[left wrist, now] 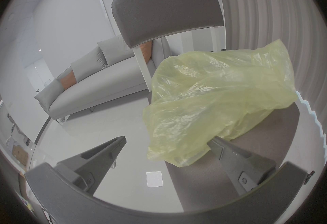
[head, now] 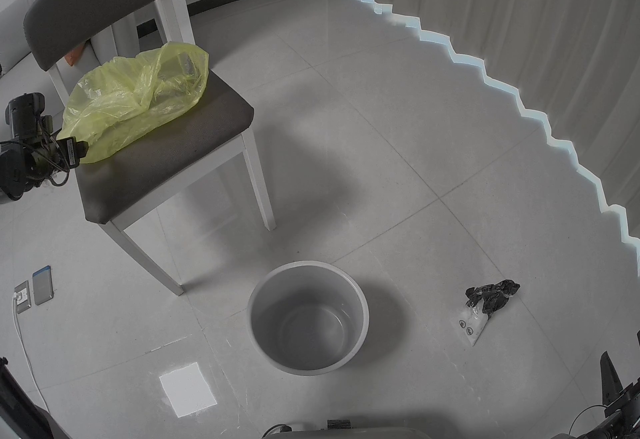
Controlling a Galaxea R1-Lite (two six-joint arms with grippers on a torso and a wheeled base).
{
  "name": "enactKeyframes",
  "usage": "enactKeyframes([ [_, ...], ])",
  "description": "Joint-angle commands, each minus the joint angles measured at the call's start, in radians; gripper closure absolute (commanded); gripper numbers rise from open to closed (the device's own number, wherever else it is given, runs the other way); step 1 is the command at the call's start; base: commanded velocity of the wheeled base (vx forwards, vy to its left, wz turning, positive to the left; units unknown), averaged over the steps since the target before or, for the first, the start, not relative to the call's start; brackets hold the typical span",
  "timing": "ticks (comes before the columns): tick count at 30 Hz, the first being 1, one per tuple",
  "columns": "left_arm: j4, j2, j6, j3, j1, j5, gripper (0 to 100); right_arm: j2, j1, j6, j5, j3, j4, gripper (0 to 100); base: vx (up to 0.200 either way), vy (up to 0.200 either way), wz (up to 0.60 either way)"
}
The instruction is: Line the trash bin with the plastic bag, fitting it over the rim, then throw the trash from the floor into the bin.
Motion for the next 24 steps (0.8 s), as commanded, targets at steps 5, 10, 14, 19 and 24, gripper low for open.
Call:
enactKeyframes([
  [5,-0.001,0.056,-0.007,-0.077,0.045,-0.005,0,-0.016,0.0,0.002,-0.003,0.018,-0.001,0,0.0,0.0,0.0],
  [10,-0.001,0.079,-0.008,-0.118,0.048,-0.005,0,-0.016,0.0,0.002,-0.004,0.018,-0.001,0,0.0,0.0,0.0],
  [14,-0.001,0.09,-0.007,-0.119,0.05,-0.027,100,-0.016,0.0,0.002,-0.004,0.018,-0.001,0,0.0,0.0,0.0],
  [19,-0.015,0.102,-0.02,-0.124,0.051,-0.042,100,-0.016,0.0,0.002,-0.004,0.018,-0.001,0,0.0,0.0,0.0],
  [24,-0.031,0.097,-0.034,-0.135,0.051,-0.045,100,-0.016,0.0,0.002,-0.006,0.018,-0.001,0,0.0,0.0,0.0],
])
